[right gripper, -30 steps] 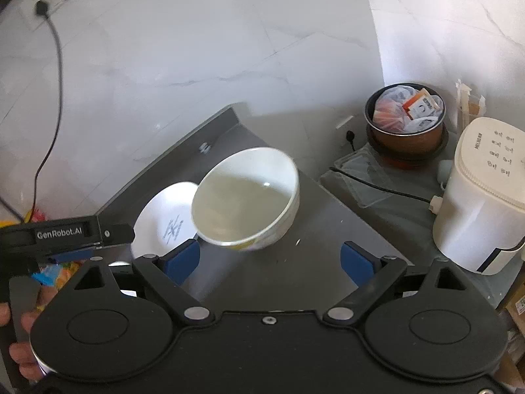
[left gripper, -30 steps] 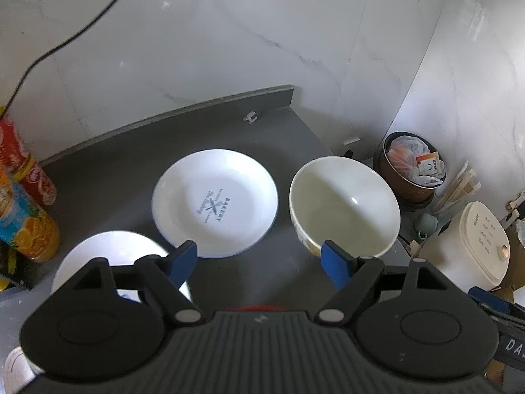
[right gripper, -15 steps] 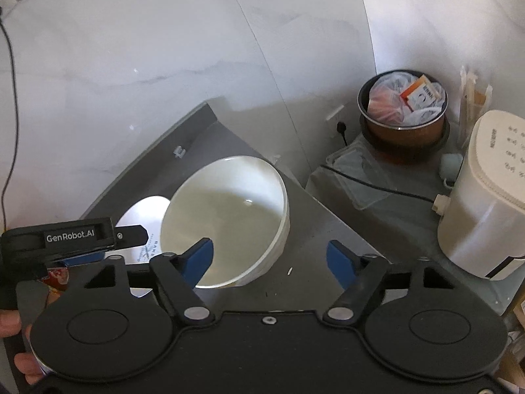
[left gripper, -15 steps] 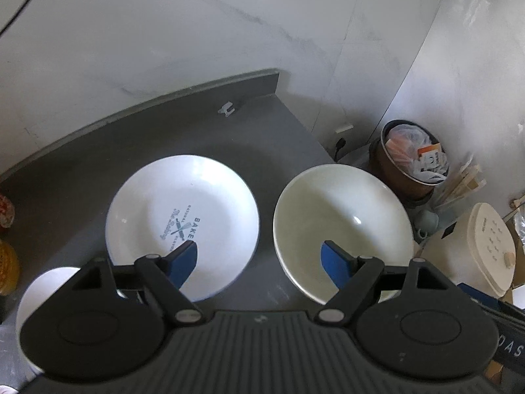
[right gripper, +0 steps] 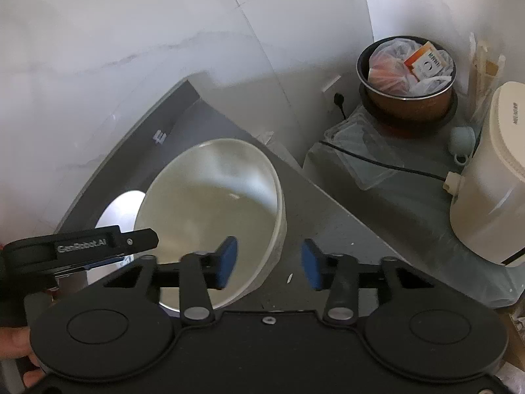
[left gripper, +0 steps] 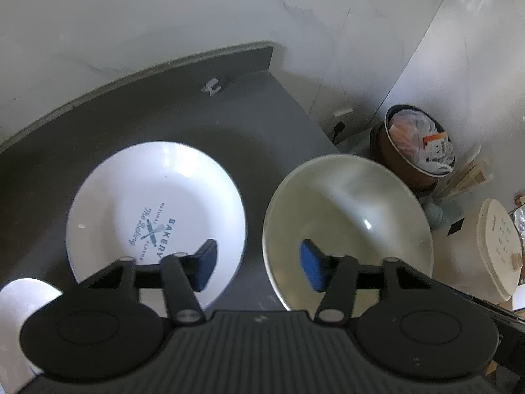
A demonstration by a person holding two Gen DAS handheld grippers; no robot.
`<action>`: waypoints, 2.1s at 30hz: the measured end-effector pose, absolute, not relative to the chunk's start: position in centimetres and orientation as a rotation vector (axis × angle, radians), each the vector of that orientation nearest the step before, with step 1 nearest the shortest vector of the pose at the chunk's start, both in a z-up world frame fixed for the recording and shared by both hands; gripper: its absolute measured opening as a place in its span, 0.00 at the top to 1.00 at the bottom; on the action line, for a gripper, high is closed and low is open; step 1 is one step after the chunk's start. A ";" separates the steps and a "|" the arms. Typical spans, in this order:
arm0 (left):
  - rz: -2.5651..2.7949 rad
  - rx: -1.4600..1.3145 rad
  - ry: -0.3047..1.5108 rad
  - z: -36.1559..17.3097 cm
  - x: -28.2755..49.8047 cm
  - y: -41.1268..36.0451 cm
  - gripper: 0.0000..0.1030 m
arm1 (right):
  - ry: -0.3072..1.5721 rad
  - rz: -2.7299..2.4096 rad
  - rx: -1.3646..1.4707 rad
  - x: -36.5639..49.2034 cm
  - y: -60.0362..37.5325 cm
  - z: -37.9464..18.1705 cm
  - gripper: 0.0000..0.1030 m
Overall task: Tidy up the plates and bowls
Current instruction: 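Move the right gripper to the smaller cream bowl and grasp its rim, then lift the smaller cream bowl and carry it over the bowl stack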
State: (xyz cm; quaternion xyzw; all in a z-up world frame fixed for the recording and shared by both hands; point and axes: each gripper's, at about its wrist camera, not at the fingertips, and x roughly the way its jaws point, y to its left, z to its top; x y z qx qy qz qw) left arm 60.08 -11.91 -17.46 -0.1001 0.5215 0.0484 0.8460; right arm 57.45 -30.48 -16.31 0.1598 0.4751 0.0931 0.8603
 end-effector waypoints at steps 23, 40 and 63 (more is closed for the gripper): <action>0.048 -0.244 1.056 -14.5 57.3 -12.3 0.92 | 0.876 0.250 0.290 53.8 -30.8 -12.8 0.85; 0.104 -0.268 0.944 -9.9 49.5 -11.2 0.92 | 0.769 0.323 0.264 47.3 -29.5 -9.1 0.85; 0.160 -0.303 0.919 -8.9 40.7 -9.4 0.92 | 0.766 0.392 0.218 40.0 -27.6 -8.4 0.85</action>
